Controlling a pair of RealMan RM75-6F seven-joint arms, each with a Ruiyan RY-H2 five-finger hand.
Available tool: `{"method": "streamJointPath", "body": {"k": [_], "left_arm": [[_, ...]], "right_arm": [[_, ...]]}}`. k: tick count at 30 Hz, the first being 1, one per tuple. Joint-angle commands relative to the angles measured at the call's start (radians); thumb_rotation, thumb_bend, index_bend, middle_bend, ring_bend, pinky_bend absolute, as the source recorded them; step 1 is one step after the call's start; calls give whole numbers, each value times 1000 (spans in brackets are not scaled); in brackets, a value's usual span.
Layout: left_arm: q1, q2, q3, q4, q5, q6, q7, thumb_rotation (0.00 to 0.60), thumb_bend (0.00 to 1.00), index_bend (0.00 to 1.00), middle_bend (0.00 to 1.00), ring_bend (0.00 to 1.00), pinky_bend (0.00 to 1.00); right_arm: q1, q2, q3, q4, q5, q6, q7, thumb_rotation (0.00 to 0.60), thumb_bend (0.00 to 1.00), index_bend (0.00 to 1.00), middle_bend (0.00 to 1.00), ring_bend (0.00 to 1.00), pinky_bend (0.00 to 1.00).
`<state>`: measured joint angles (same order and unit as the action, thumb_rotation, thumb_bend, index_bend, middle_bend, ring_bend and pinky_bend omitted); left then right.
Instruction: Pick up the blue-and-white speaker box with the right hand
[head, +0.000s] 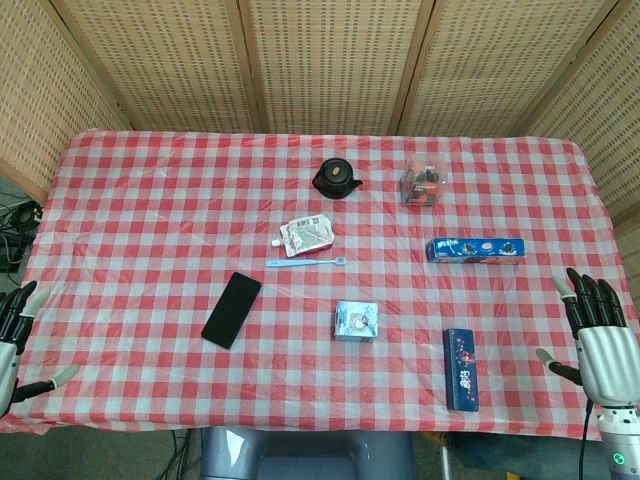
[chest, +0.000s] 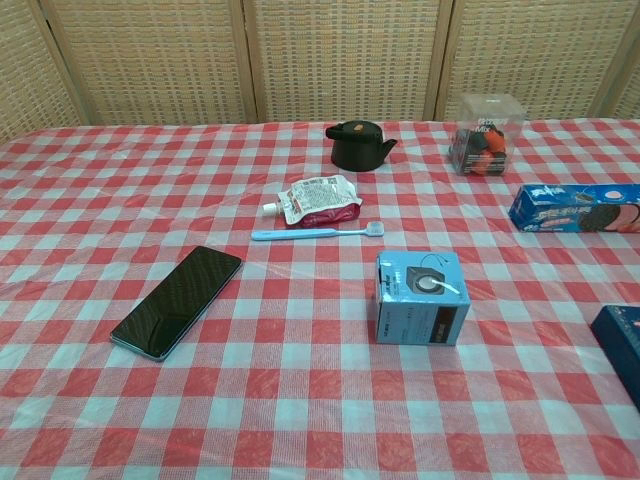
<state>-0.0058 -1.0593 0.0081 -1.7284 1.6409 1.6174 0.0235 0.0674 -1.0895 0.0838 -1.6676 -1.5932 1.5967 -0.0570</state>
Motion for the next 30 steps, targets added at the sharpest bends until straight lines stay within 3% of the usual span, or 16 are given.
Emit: {"method": "streamJointPath", "body": {"k": [1,12,14,16,21,26,30], "left_arm": [[-1,0,-1,0,-2,-3,-2,600,0,0,0,0,0],[-10,2,-12,0,-26,-20,-13,600,0,0,0,0,0],[-18,2,-16,-2,-42,-40,-12,600,0,0,0,0,0],[-29,-2,-26,-5,-58,-56,0,600,0,0,0,0,0],[-48,-9,-41,-15,-93,-89,29,600,0,0,0,0,0],[-66,-15,-56,-15,-132,-123,47,600,0,0,0,0,0],[-71,-16,-60,-14,-144,-133,50,600,0,0,0,0,0]], "right_arm": [[1,1,-2,-1,-1,-5,1,600,0,0,0,0,0],[54,-2,-22,5,-61,-82,-28,600,0,0,0,0,0],[103,0,-32,-11,-103,-149,-35,600,0,9,0,0,0],[204,4,-26,-52,-141,-287,-28,600,0,32,0,0,0],[335,-17,2,-116,-103,-480,-39,600,0,96,56,10,20],[423,-94,34,-144,-29,-600,-109,600,0,145,155,114,136],[445,-131,42,-148,12,-630,-165,600,0,162,200,165,194]]}}
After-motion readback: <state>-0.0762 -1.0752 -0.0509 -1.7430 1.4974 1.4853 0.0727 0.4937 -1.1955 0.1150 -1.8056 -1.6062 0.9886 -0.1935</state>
